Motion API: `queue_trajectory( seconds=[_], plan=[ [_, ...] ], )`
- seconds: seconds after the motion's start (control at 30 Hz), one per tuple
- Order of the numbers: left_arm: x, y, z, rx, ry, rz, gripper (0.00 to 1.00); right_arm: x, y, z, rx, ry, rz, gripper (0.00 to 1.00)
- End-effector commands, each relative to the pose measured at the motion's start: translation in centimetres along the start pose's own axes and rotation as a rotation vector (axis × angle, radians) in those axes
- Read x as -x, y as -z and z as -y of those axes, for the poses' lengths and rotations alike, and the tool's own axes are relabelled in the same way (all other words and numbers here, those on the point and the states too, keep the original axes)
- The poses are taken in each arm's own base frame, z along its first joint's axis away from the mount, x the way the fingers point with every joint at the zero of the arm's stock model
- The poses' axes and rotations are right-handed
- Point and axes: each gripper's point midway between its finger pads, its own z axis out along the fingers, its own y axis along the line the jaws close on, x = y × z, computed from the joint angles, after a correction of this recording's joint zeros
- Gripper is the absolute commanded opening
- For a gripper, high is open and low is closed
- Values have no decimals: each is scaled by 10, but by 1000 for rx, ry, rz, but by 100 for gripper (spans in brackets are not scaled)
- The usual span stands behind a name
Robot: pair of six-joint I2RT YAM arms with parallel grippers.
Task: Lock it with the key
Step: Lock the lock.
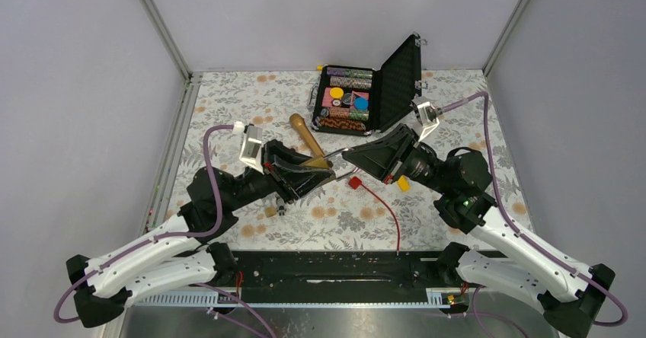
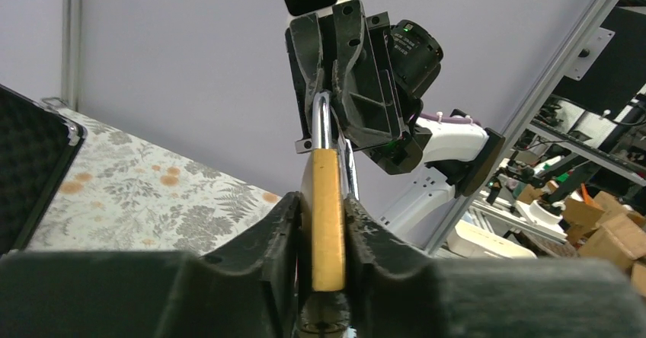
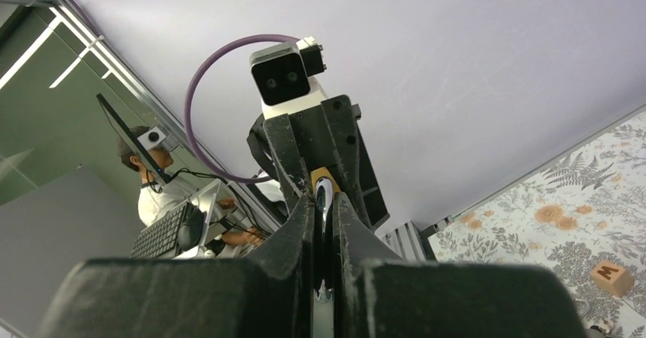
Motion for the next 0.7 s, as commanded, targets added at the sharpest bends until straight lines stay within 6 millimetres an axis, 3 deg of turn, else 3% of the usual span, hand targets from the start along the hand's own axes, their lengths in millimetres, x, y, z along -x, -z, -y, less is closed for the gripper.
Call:
queue_trajectory(
  seconds=[0.0, 0.17, 0.23, 0.3, 0.33, 0.4, 0.67],
  plan=[
    [17, -3, 9, -35, -9, 63, 15, 39, 1, -40, 124, 49, 156, 0],
    [18, 0, 5, -5, -9, 74, 0, 37, 3, -38, 110, 70, 145, 0],
    [21, 2, 5, 1, 0, 80, 0, 30, 5, -38, 110, 105, 111, 2],
    [23, 3, 3, 28, 24, 77, 0, 20, 7, -35, 103, 168, 47, 40],
    [24, 3, 4, 36, 34, 68, 0, 13, 9, -29, 75, 190, 11, 52],
    [23, 4, 5, 46, 50, 38, 0, 0, 16, -16, 20, 213, -57, 63],
    [18, 5, 14, 64, 109, -101, 0, -37, 64, 9, -179, 264, -295, 65]
  ],
)
